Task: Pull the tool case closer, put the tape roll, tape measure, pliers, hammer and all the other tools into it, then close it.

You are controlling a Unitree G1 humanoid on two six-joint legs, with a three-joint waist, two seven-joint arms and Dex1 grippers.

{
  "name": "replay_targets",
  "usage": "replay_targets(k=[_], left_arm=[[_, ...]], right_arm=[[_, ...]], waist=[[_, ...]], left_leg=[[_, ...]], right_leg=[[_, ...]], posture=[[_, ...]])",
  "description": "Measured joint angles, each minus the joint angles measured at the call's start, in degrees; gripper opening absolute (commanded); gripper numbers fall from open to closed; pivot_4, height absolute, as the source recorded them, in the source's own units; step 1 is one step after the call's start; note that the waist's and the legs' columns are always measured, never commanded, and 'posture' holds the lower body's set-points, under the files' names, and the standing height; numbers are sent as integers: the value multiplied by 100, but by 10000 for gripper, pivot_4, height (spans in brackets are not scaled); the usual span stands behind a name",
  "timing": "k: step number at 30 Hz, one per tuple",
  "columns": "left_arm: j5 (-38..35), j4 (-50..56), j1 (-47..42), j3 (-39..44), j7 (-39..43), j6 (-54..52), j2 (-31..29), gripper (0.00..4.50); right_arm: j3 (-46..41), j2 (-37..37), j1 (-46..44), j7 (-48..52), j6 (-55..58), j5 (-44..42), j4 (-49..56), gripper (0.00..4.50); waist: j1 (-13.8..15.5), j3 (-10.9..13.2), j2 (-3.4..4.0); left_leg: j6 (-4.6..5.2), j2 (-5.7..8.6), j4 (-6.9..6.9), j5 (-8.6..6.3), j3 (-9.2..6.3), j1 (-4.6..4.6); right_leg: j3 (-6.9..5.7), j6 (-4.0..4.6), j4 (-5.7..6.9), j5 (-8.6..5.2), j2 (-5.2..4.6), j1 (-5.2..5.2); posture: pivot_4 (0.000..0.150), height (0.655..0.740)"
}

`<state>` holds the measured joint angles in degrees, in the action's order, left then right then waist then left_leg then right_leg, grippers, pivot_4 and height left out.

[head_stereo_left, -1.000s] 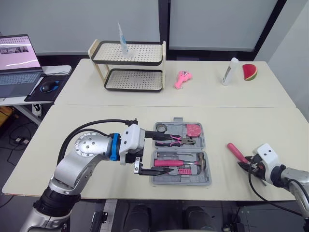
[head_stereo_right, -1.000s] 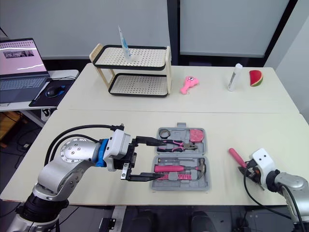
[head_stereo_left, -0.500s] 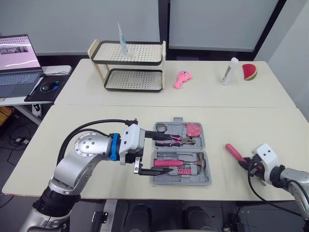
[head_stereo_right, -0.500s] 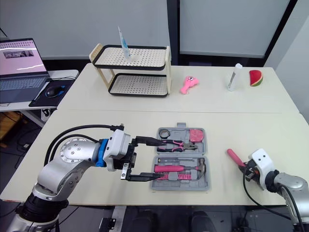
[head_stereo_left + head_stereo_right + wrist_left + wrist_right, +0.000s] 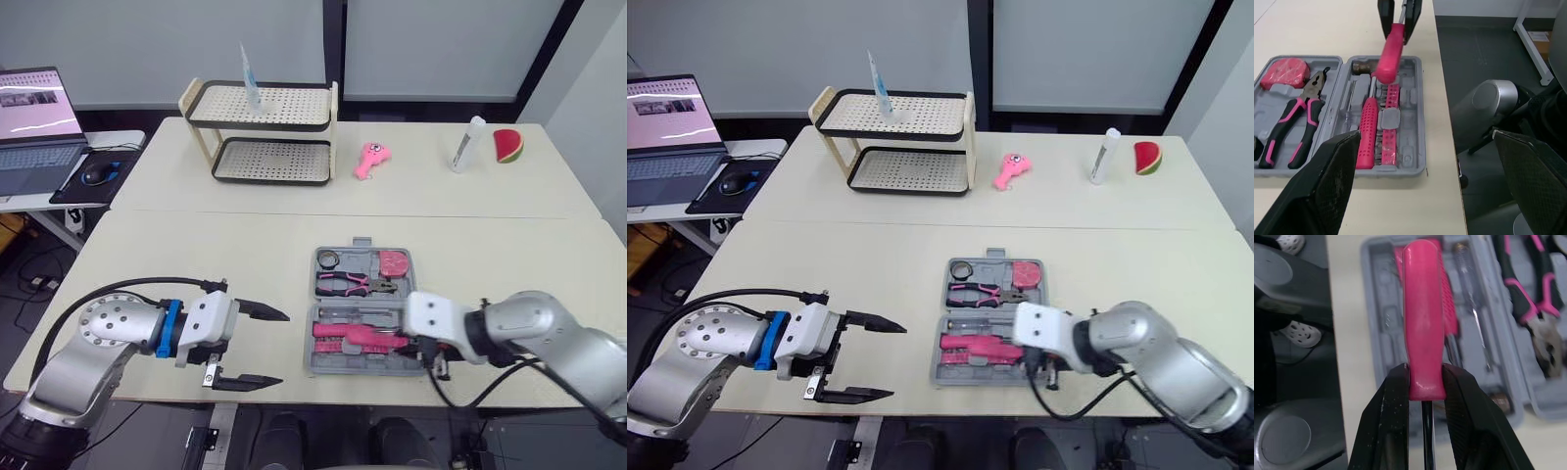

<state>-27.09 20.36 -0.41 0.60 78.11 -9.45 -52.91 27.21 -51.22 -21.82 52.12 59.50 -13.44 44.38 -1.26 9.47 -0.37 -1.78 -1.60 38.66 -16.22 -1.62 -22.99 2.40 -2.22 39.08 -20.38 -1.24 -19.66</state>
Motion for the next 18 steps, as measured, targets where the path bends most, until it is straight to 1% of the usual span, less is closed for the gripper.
replay_targets(k=[4,11,18], left_arm=[[-7,40,273,122,10,-13,-79,45000],[-61,124,460,348,142,-10,-218,45000],[-84,125,495,402,255,-15,-327,45000]], right_arm=[[847,435,-342,-403,486,219,-113,7293],[1383,1012,-800,-857,892,328,-223,7293],[2026,1121,-990,-1008,785,528,-522,7293]], waist=[[-21,1,-1],[-33,0,-2],[-38,0,-2]], left_leg=[[0,1,0,0,2,-7],[0,1,-1,0,12,-11],[0,1,0,0,15,-13]], right_leg=[[0,0,9,0,-1,-14],[-1,0,39,0,-1,-44],[-2,0,48,0,0,-54]], posture=[[1500,7400],[1500,7400],[1500,7400]])
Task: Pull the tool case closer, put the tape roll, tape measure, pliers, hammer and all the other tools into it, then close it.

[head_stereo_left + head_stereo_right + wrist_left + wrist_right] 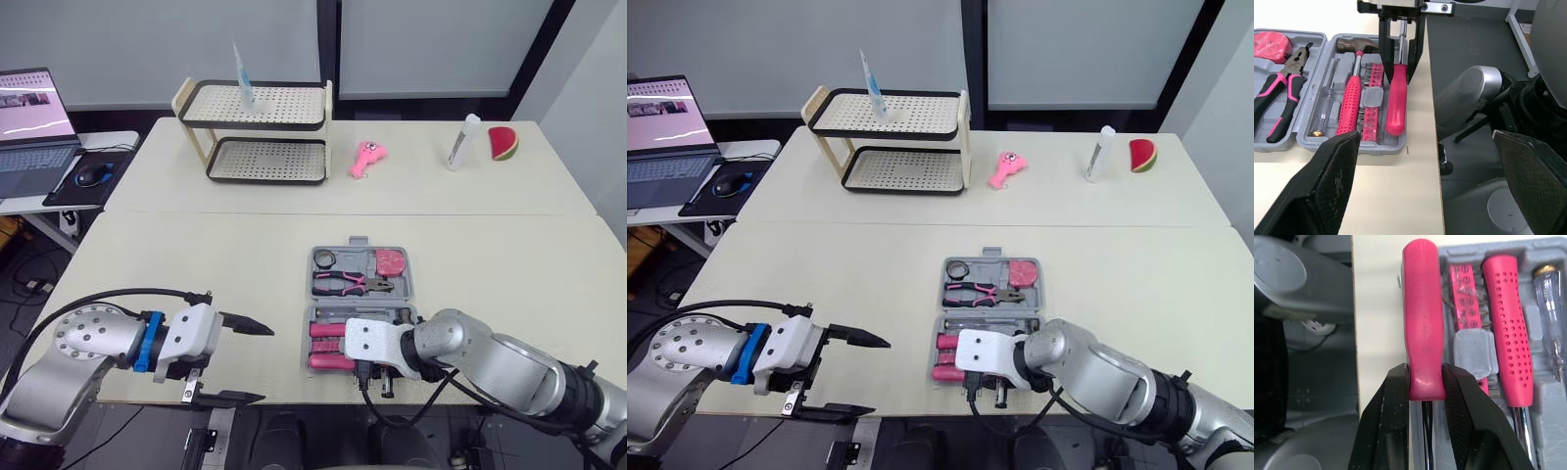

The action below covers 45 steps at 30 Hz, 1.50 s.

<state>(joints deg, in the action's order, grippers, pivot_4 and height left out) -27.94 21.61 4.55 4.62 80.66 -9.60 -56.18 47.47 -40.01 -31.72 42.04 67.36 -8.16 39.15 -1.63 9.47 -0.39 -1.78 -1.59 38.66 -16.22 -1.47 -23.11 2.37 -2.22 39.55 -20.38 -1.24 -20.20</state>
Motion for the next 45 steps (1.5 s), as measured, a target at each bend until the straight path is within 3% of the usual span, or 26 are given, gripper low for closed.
replay_targets(k=[16,18,21,39,45], left_arm=[[-4,0,86,33,-1,-9,-9,45000],[-4,0,85,33,-2,-10,-9,45000],[-3,0,74,33,-4,-10,-9,45000],[41,-126,-154,-24,-19,5,84,45000],[42,-124,-153,-28,-22,8,145,45000]], right_arm=[[168,103,-39,-100,-359,256,-449,7293],[218,139,-30,-105,-491,313,-521,14447],[324,174,-10,-134,-731,487,-705,18950],[-1298,-224,635,660,-1306,-410,-201,18950],[-1393,-154,750,619,-1609,-392,-178,9031]], waist=[[-5,0,0],[-5,0,0],[-5,0,0],[-4,0,-2],[-2,0,-2]], left_leg=[[0,-1,0,0,0,0],[0,-1,0,0,0,0],[0,0,0,0,0,0],[1,-3,0,0,0,0],[1,-4,0,0,-1,0]], right_leg=[[-1,0,4,0,0,-2],[-1,0,5,0,0,-2],[-1,0,5,0,0,-2],[-1,0,6,0,4,-1],[-1,0,7,0,4,0]], posture=[[1500,7400],[1500,7400],[1500,7400],[1500,7400],[1500,7400]])
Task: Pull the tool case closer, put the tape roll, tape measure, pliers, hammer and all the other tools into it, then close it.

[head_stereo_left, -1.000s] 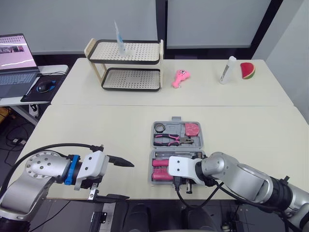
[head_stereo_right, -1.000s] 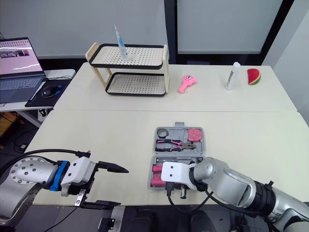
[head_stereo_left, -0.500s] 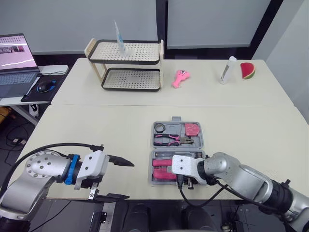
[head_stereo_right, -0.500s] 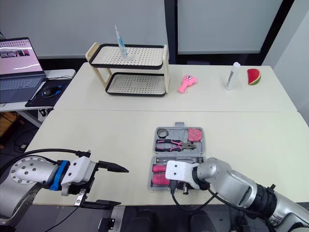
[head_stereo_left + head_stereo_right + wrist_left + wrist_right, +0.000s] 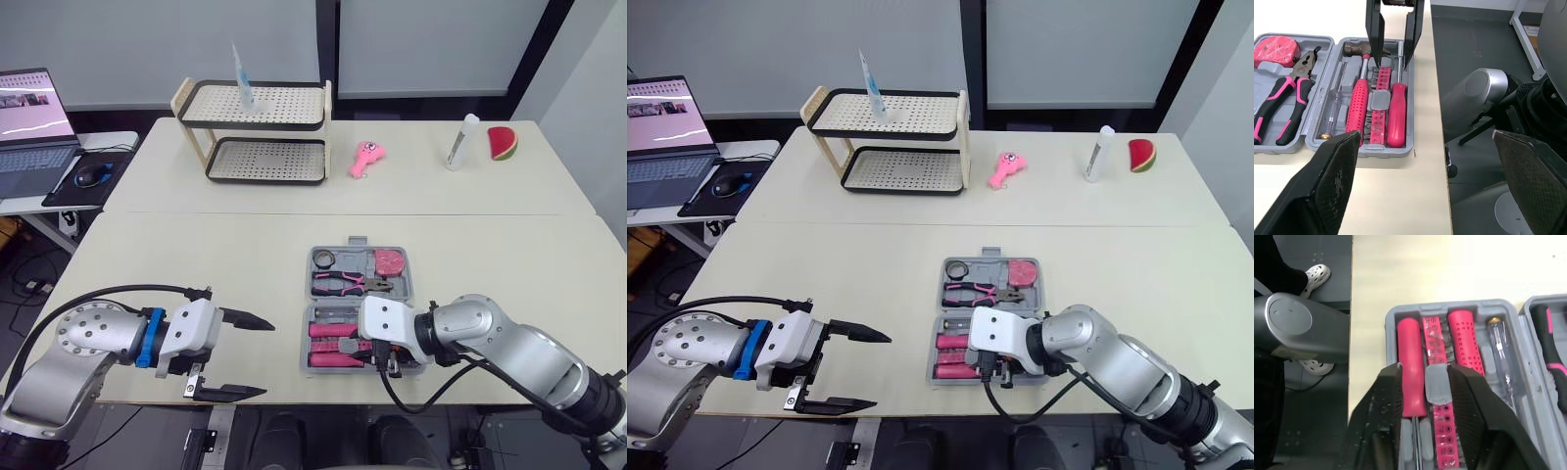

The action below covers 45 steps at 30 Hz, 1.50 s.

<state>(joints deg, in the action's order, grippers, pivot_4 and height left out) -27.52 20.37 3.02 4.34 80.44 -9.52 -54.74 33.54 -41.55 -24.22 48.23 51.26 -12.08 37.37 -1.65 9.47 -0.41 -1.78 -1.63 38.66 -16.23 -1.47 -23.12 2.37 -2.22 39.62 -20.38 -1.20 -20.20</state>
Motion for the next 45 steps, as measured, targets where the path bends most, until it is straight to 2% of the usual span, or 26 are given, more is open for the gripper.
replay_targets(k=[6,15,22,28,31,36,39,43,45], left_arm=[[37,-2,-5,0,7,8,1,45000],[93,-12,-69,-68,14,35,8,45000],[103,-66,-109,-72,7,37,21,45000],[143,-468,-437,-73,-252,-60,179,45000],[451,-1047,-898,-190,-477,-29,246,38520],[1113,-2058,-1542,-691,-572,208,483,23422],[1693,-2750,-2236,-1215,-738,420,878,13912],[2197,-3275,-2566,-1622,-1011,583,1288,1056],[2398,-3531,-2659,-1768,-1148,654,1456,222]], right_arm=[[162,76,373,-153,-407,266,-299,75],[431,191,889,-234,-1304,880,-962,75],[288,255,1017,-176,-1383,879,-1018,75],[-662,114,851,148,-875,237,-605,75],[-1265,-419,577,341,-950,180,-724,0],[-1631,-1217,476,692,-1712,523,-1711,0],[-1444,-1358,211,722,-2371,1082,-2634,0],[-1230,-1214,124,714,-2860,1554,-3341,0],[-1149,-1081,120,719,-2995,1684,-3598,0]], waist=[[2,0,-1],[-2,-2,-3],[2,-5,-8],[13,-4,-8],[30,-4,-9],[18,-3,-11],[19,-2,-12],[-6,-3,-14],[-18,-3,-14]], left_leg=[[0,1,0,0,1,0],[0,-1,1,0,2,2],[0,0,1,0,2,3],[0,1,2,0,-1,3],[0,8,6,0,3,2],[0,5,7,0,8,3],[0,8,14,0,15,2],[-2,0,14,1,18,-4],[-3,-1,14,2,18,-8]], right_leg=[[1,0,0,0,0,0],[1,0,2,0,4,1],[1,0,3,0,3,2],[-1,0,8,0,4,2],[-2,0,7,0,0,3],[1,0,8,0,2,2],[5,0,14,0,1,0],[7,0,28,0,1,-14],[9,0,33,0,3,-24]], posture=[[1500,7400],[1500,7400],[1500,7400],[1500,7400],[1500,7400],[1500,7400],[1500,7400],[1500,7400],[1500,7400]])
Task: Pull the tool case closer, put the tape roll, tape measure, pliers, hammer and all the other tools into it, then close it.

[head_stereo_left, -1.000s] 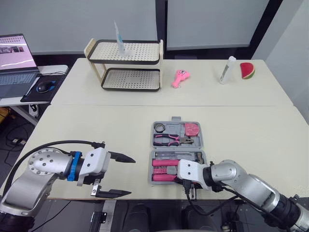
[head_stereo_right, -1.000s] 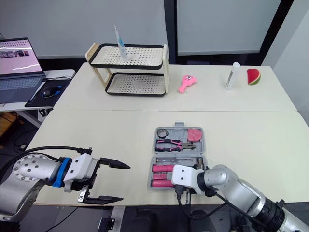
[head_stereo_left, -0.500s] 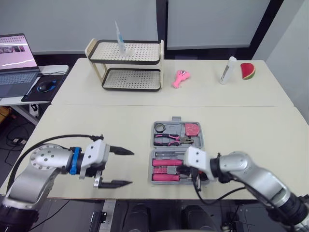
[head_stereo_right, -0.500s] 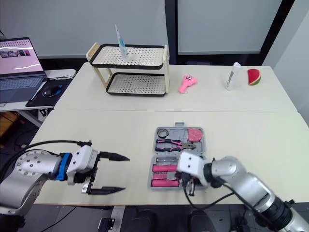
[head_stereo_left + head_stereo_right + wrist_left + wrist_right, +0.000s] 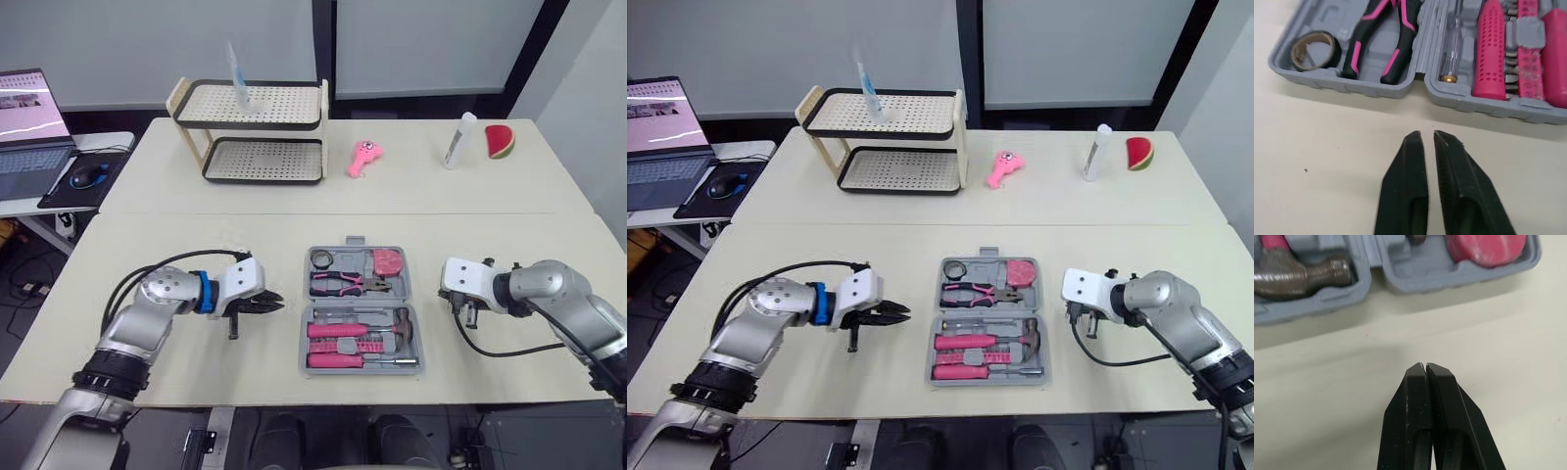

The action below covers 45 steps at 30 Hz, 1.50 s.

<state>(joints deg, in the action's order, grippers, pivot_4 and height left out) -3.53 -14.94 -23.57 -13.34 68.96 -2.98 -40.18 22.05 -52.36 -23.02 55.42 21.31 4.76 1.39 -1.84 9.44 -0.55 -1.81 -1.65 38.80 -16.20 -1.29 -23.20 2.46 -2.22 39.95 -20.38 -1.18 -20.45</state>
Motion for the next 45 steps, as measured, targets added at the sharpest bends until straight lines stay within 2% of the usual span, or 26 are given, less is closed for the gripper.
replay_targets(k=[12,19,33,45], left_arm=[[701,-838,-428,-492,-569,346,918,222],[895,-979,-585,-555,-592,424,1185,222],[1095,-234,-184,-712,-352,232,1229,222],[1184,-99,-116,-730,-304,224,1218,222]], right_arm=[[278,858,-205,119,-183,392,-389,0],[278,949,-279,255,36,543,-333,0],[-24,782,370,374,449,575,374,0],[-77,736,631,370,889,576,824,0]], waist=[[33,-1,-1],[52,-3,-1],[55,-11,0],[52,-14,0]], left_leg=[[-12,8,14,7,-4,-18],[-14,13,16,8,-6,-18],[-11,13,15,6,-10,-16],[-9,13,15,5,-10,-15]], right_leg=[[-4,0,1,0,-6,-6],[-7,0,0,0,-10,-4],[-10,0,-1,0,-10,4],[-9,0,-2,0,-9,5]], posture=[[1500,7400],[1500,7400],[1500,7400],[1500,7400]])
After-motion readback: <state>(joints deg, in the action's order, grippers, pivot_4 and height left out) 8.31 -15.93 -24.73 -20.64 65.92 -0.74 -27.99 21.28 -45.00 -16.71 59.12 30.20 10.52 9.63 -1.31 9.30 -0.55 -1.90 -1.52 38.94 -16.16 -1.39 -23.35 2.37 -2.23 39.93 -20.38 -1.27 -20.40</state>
